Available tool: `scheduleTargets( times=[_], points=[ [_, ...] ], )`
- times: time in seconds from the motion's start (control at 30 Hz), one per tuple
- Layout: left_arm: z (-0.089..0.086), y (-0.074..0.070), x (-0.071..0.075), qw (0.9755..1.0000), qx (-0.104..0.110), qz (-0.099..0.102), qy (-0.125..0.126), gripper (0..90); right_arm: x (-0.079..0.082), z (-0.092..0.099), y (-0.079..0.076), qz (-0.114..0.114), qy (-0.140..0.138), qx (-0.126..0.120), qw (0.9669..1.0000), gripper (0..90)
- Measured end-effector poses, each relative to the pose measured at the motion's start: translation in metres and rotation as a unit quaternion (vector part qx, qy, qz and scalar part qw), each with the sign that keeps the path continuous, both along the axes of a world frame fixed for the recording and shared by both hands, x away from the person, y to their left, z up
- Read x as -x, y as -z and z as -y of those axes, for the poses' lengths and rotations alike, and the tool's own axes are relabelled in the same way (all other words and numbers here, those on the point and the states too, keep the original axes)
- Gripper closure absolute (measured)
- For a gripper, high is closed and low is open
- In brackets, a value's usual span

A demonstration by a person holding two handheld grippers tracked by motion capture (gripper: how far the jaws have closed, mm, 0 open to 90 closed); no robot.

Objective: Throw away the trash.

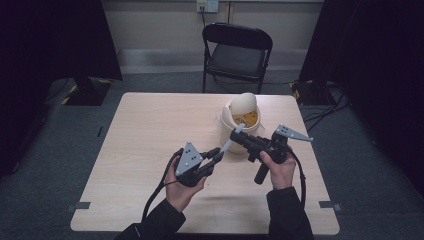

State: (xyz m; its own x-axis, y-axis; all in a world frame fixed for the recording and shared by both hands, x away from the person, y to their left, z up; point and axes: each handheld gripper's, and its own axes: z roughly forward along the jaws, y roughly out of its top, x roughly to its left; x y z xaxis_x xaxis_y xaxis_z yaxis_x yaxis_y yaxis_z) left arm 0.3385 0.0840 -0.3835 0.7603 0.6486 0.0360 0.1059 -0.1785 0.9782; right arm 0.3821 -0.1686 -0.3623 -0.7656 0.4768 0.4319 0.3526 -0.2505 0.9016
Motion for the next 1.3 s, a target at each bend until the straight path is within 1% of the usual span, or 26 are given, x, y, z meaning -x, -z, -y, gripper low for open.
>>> scheduleTargets(
  times=[0.13,0.17,0.2,0.3,0.33,0.37,0.43,0.47,0.5,0.57,0.6,0.63,0.67,0.7,0.73,0.77,0.8,0.83,0.9,0.93,0.97,1.07,1.17,1.23,1.27,1.3],
  points=[
    [-0.012,0.004,0.0,0.9999,-0.003,-0.008,-0.01,74.4,0.001,0.003,-0.002,0.012,0.016,0.014,0.9997,81.2],
    [-0.022,0.007,-0.001,0.9997,-0.006,-0.017,-0.019,72.4,0.001,0.006,-0.002,0.017,0.025,0.021,0.9993,81.2],
    [-0.022,0.007,-0.001,0.9997,-0.006,-0.017,-0.019,71.5,0.001,0.006,-0.002,0.017,0.025,0.021,0.9993,81.2],
    [-0.04,0.015,-0.002,0.9988,-0.014,-0.032,-0.033,69.1,0.001,0.011,-0.002,0.026,0.043,0.027,0.9984,81.2],
    [-0.054,0.022,-0.002,0.9975,-0.019,-0.048,-0.047,66.5,0.001,0.015,-0.002,0.03,0.054,0.033,0.9976,81.2],
    [-0.054,0.022,-0.002,0.9975,-0.019,-0.048,-0.047,65.8,0.001,0.015,-0.002,0.03,0.054,0.033,0.9976,81.2],
    [-0.076,0.035,-0.001,0.9948,-0.035,-0.072,-0.064,63.2,0.002,0.021,-0.002,0.04,0.071,0.042,0.9958,81.2],
    [-0.076,0.035,-0.001,0.9948,-0.035,-0.072,-0.064,62.3,0.002,0.022,-0.002,0.043,0.075,0.046,0.9952,81.2],
    [-0.091,0.044,0.0,0.9916,-0.052,-0.087,-0.08,60.8,0.002,0.025,-0.003,0.045,0.08,0.049,0.9946,81.2],
    [-0.104,0.053,0.002,0.988,-0.065,-0.105,-0.093,58.5,0.003,0.029,-0.004,0.051,0.09,0.052,0.9933,81.2],
    [-0.114,0.059,0.003,0.9854,-0.074,-0.114,-0.102,57.8,0.003,0.031,-0.004,0.054,0.094,0.053,0.9927,81.2],
    [-0.114,0.059,0.003,0.9854,-0.074,-0.114,-0.102,56.9,0.003,0.031,-0.004,0.054,0.094,0.053,0.9927,81.2],
    [-0.129,0.069,0.004,0.9797,-0.088,-0.137,-0.117,55.8,0.004,0.037,-0.006,0.06,0.106,0.054,0.991,81.2],
    [-0.129,0.069,0.004,0.9797,-0.088,-0.137,-0.117,55.6,0.005,0.04,-0.007,0.063,0.111,0.054,0.9904,81.2],
    [-0.14,0.079,0.006,0.9741,-0.105,-0.149,-0.134,54.5,0.006,0.042,-0.008,0.066,0.115,0.052,0.9899,81.2],
    [-0.14,0.079,0.006,0.9741,-0.105,-0.149,-0.134,53.7,0.007,0.044,-0.01,0.069,0.12,0.051,0.9891,81.2],
    [-0.144,0.084,0.006,0.9711,-0.107,-0.16,-0.141,53.7,0.007,0.044,-0.01,0.069,0.12,0.051,0.9891,81.2],
    [-0.15,0.091,0.006,0.9656,-0.122,-0.176,-0.148,51.0,0.008,0.048,-0.012,0.076,0.13,0.051,0.9873,81.2],
    [-0.154,0.1,0.006,0.9587,-0.137,-0.192,-0.16,49.1,0.009,0.051,-0.015,0.081,0.137,0.049,0.986,81.2],
    [-0.154,0.1,0.006,0.9587,-0.137,-0.192,-0.16,48.9,0.009,0.051,-0.015,0.081,0.137,0.049,0.986,81.2],
    [-0.156,0.103,0.006,0.9559,-0.139,-0.198,-0.166,48.9,0.009,0.053,-0.017,0.083,0.142,0.048,0.9852,81.2],
    [-0.157,0.107,0.004,0.9515,-0.143,-0.21,-0.175,45.3,0.009,0.059,-0.023,0.093,0.156,0.047,0.9822,81.2],
    [-0.158,0.109,0.003,0.9502,-0.151,-0.209,-0.175,43.8,0.008,0.061,-0.027,0.098,0.162,0.041,0.9811,81.2],
    [-0.158,0.113,0.002,0.9487,-0.149,-0.216,-0.177,42.6,0.009,0.063,-0.032,0.108,0.171,0.04,0.9785,81.2],
    [-0.158,0.113,0.002,0.9487,-0.149,-0.216,-0.177,42.2,0.009,0.063,-0.032,0.108,0.171,0.04,0.9785,81.2],
    [-0.158,0.113,0.002,0.949,-0.148,-0.214,-0.178,41.8,0.009,0.064,-0.035,0.114,0.177,0.04,0.9767,81.2]
  ],
)
